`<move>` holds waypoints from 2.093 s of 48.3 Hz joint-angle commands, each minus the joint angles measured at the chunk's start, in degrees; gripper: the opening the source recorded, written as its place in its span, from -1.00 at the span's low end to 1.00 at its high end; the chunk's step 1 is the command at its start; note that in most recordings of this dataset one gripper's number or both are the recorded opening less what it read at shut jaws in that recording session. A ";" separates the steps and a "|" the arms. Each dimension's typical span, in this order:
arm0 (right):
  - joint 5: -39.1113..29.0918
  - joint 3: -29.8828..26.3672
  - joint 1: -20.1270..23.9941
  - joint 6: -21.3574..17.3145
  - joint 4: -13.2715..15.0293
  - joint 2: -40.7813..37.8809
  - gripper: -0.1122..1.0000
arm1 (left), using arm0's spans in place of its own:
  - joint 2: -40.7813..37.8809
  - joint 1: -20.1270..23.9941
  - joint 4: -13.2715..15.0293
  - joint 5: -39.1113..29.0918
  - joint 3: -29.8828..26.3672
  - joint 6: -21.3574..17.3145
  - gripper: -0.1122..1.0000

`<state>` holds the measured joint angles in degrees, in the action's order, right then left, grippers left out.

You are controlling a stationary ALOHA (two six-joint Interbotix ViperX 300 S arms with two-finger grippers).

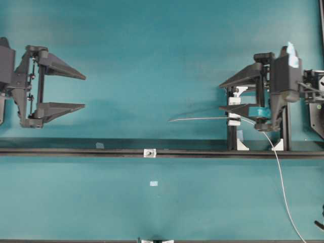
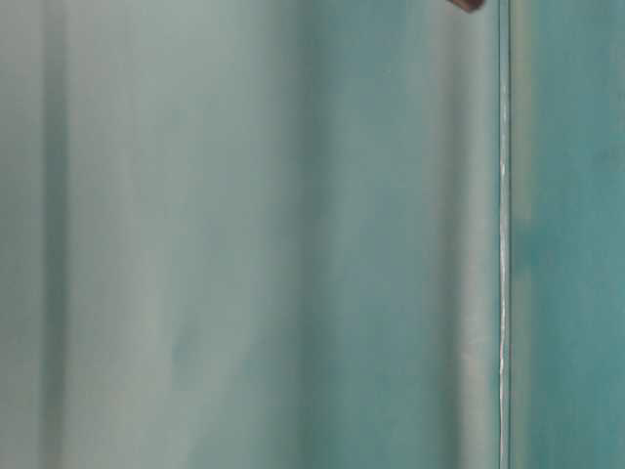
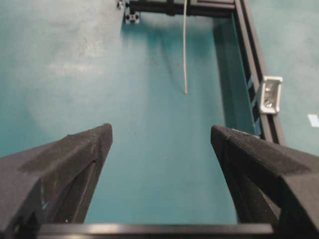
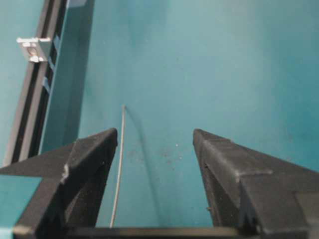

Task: Insert the wire through the hole in the metal fitting marked with a red label. (retake)
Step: 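Close the right gripper on the grey wire's free end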

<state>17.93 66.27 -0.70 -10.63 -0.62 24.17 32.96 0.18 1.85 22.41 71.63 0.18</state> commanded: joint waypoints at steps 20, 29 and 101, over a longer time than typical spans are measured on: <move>0.09 -6.86 1.76 -0.18 0.00 -11.69 0.49 | -10.11 -0.09 0.09 0.62 -4.66 0.18 0.34; 0.09 -8.35 2.02 -0.18 0.00 -14.68 0.49 | -12.74 -0.09 0.09 0.62 -5.63 0.18 0.34; 1.85 -15.12 1.14 -2.99 -0.26 -28.13 0.46 | -15.91 -0.09 0.09 2.02 -6.59 0.18 0.33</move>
<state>19.16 52.21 0.70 -13.54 -0.70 -4.39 16.70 0.18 1.85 23.91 66.01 0.26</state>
